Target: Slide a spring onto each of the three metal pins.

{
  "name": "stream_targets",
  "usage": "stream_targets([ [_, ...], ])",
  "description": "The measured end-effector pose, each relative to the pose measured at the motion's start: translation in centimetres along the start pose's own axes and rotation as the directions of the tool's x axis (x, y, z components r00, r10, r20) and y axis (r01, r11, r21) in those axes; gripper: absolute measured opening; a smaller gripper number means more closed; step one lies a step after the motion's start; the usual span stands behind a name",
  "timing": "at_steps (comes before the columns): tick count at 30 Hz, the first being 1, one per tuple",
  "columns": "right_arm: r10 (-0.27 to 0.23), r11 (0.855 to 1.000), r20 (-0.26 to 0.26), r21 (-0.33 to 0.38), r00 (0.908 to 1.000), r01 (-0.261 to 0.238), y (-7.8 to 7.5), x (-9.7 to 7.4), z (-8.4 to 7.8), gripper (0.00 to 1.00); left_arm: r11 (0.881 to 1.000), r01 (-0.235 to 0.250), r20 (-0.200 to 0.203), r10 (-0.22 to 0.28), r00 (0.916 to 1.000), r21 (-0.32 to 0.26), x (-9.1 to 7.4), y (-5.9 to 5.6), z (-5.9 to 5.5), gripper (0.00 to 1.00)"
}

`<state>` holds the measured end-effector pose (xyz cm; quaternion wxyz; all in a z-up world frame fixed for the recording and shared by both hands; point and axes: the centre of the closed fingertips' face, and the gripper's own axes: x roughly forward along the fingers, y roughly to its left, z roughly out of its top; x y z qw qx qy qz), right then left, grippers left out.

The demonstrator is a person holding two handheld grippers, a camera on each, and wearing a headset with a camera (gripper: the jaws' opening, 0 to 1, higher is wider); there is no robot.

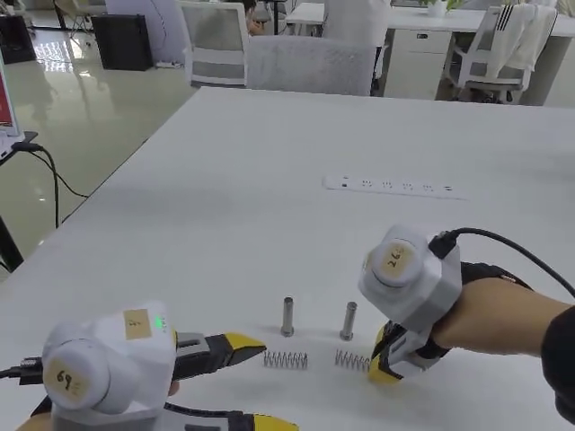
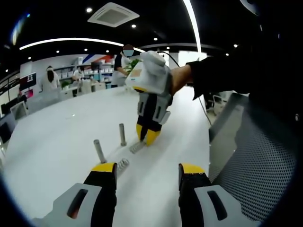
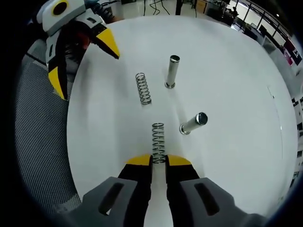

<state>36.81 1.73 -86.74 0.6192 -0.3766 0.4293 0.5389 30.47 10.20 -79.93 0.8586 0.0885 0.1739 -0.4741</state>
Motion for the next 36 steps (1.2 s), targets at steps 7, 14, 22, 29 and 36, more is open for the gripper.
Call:
stream_targets([
  [7,0.013,1.0,-0.009,0.006,0.9999,-0.013,0.6,-0.9,-0.4,0.08,1.0,0.012,-0.003,-0.012,0.9999,0.004,0.2,-0.2,0.1,0.45],
  [14,0.057,0.998,0.021,-0.018,0.9982,-0.057,2.3,-2.6,0.6,0.08,0.999,0.031,-0.001,-0.031,0.9995,0.011,0.5,-0.5,0.5,0.42],
  [22,0.114,0.988,0.063,-0.111,0.9914,-0.107,4.9,-4.1,3.5,0.08,0.998,0.053,0.005,-0.053,0.9986,0.028,0.7,-0.9,0.9,0.38],
  [29,0.14,0.976,0.075,-0.177,0.9874,-0.125,6.1,-4.8,5.2,0.08,0.997,0.066,0.008,-0.067,0.9977,0.042,0.9,-1.1,1.3,0.34],
  [36,0.162,0.965,0.059,-0.217,0.9851,-0.145,6.9,-4.8,5.4,0.08,0.994,0.091,0.01,-0.092,0.9957,0.064,1.1,-1.5,1.5,0.25],
])
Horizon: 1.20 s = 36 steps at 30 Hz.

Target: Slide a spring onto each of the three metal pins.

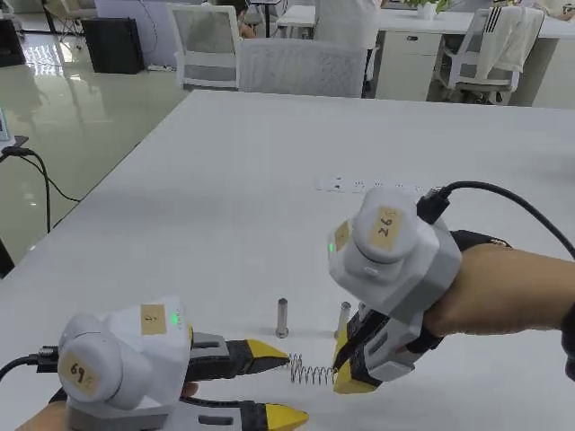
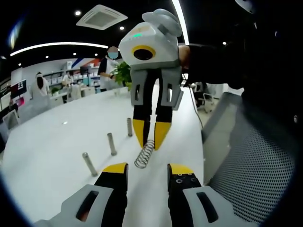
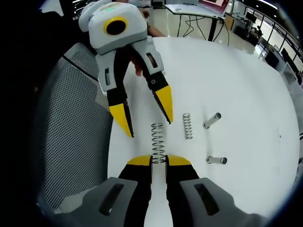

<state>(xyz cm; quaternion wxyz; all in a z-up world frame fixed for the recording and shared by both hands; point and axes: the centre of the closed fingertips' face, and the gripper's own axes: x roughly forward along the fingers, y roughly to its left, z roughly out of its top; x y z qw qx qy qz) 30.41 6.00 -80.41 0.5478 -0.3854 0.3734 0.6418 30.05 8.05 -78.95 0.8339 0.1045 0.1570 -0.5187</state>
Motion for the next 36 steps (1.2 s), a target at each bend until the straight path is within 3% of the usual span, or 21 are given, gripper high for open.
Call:
stream_targets([
  [18,0.034,0.996,-0.01,-0.084,0.9994,-0.035,1.3,0.1,0.4,0.08,0.999,0.047,-0.002,-0.047,0.9989,0.018,0.5,-0.9,0.3,0.04],
  [31,0.031,0.996,-0.001,-0.083,0.9995,-0.031,1.4,0.1,0.3,0.08,0.998,0.061,-0.003,-0.061,0.9981,0.018,0.5,-1.2,0.2,0.03],
  [36,0.034,0.997,0.004,-0.071,0.9994,-0.034,1.3,0.3,0.1,0.13,0.998,0.062,-0.003,-0.062,0.9981,0.016,0.5,-1.2,0.3,0.03],
])
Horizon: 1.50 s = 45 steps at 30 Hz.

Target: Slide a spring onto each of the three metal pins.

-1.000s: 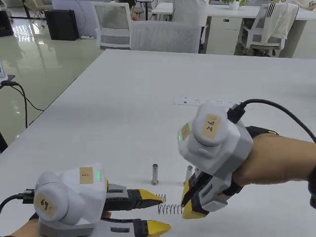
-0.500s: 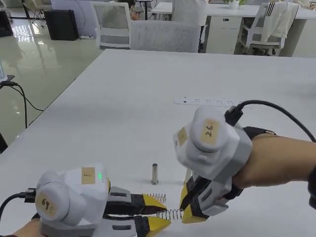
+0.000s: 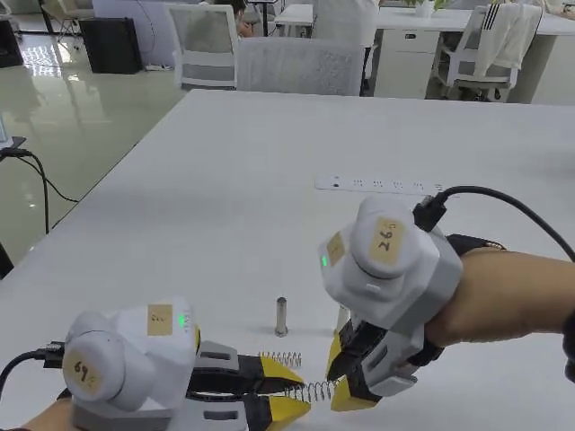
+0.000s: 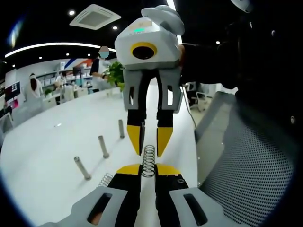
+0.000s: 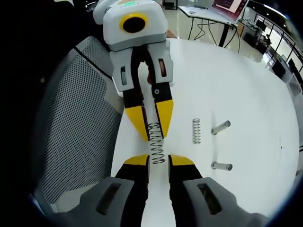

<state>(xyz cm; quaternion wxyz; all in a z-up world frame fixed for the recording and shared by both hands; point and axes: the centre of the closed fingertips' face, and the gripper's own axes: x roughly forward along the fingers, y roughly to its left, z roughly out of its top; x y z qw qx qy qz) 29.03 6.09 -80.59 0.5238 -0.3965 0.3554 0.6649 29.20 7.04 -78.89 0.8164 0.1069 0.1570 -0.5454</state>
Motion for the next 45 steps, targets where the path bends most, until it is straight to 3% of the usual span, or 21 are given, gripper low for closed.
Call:
stream_targets([
  [13,0.009,1.0,0.013,0.02,0.9999,-0.009,0.1,0.4,-0.5,0.1,1.0,0.004,0.036,-0.004,0.9993,0.004,-0.1,0.0,1.2,0.03],
  [19,0.0,1.0,0.017,0.014,0.9999,0.0,0.1,0.2,-0.3,0.09,1.0,0.003,0.038,-0.003,0.9993,0.003,-0.1,0.0,1.2,0.03],
  [28,-0.02,1.0,0.069,0.022,0.9974,0.018,0.0,-1.5,1.4,0.08,1.0,-0.001,0.033,0.001,0.9995,-0.001,-0.1,0.1,1.0,0.03],
  [39,-0.004,1.0,0.112,0.011,0.9937,0.003,0.5,-1.7,3.0,0.08,1.0,0.01,0.016,-0.01,0.9998,-0.001,0.1,-0.2,0.6,0.03],
  [45,-0.001,1.0,0.109,-0.006,0.994,0.002,0.7,-1.7,3.6,0.08,1.0,0.012,0.013,-0.012,0.9998,-0.002,0.1,-0.2,0.5,0.03],
])
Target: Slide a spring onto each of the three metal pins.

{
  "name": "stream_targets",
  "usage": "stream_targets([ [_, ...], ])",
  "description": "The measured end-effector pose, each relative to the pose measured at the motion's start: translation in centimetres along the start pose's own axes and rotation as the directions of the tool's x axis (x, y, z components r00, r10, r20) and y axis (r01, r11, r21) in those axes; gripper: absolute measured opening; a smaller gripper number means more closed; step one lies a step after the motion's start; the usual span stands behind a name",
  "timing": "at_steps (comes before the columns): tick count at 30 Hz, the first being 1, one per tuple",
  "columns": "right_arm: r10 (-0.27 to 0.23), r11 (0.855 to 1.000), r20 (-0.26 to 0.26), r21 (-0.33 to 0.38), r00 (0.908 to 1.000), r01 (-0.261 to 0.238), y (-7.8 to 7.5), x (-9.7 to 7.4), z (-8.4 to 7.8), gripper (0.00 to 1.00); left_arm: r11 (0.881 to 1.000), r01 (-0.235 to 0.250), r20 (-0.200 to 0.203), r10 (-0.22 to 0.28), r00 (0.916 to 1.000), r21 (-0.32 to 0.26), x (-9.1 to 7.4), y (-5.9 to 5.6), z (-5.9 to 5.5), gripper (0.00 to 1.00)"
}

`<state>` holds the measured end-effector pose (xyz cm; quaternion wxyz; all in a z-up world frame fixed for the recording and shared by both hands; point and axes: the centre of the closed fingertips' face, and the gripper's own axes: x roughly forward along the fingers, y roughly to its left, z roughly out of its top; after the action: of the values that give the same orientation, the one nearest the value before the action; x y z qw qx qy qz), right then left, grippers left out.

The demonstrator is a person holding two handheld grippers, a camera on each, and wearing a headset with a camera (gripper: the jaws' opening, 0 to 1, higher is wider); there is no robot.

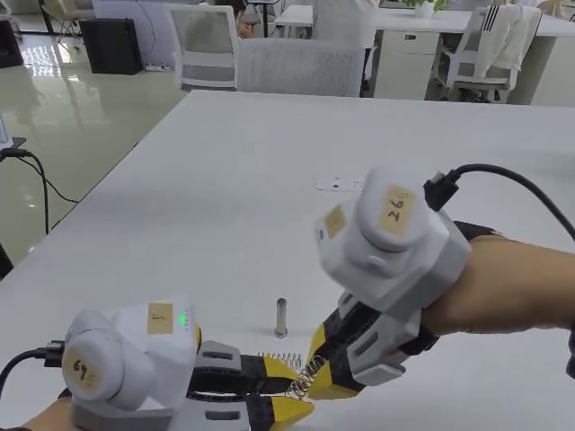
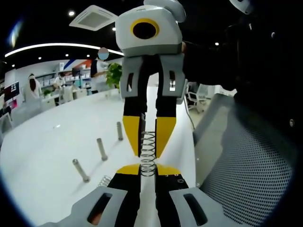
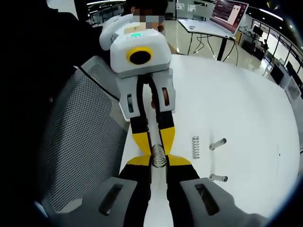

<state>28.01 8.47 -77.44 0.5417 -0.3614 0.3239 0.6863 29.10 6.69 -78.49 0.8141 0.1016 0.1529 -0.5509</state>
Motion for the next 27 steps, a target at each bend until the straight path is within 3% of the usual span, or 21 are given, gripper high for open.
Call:
stream_targets([
  [20,0.003,1.0,-0.017,-0.019,0.9998,-0.003,0.12,0.23,0.63,0.08,1.0,0.004,0.001,-0.004,1.0,-0.011,0.1,-0.11,-0.06,0.03],
  [27,-0.01,1.0,-0.024,-0.015,0.9997,0.01,-0.31,0.05,0.45,0.08,1.0,-0.002,0.002,0.002,1.0,-0.021,0.04,0.01,-0.18,0.08],
])
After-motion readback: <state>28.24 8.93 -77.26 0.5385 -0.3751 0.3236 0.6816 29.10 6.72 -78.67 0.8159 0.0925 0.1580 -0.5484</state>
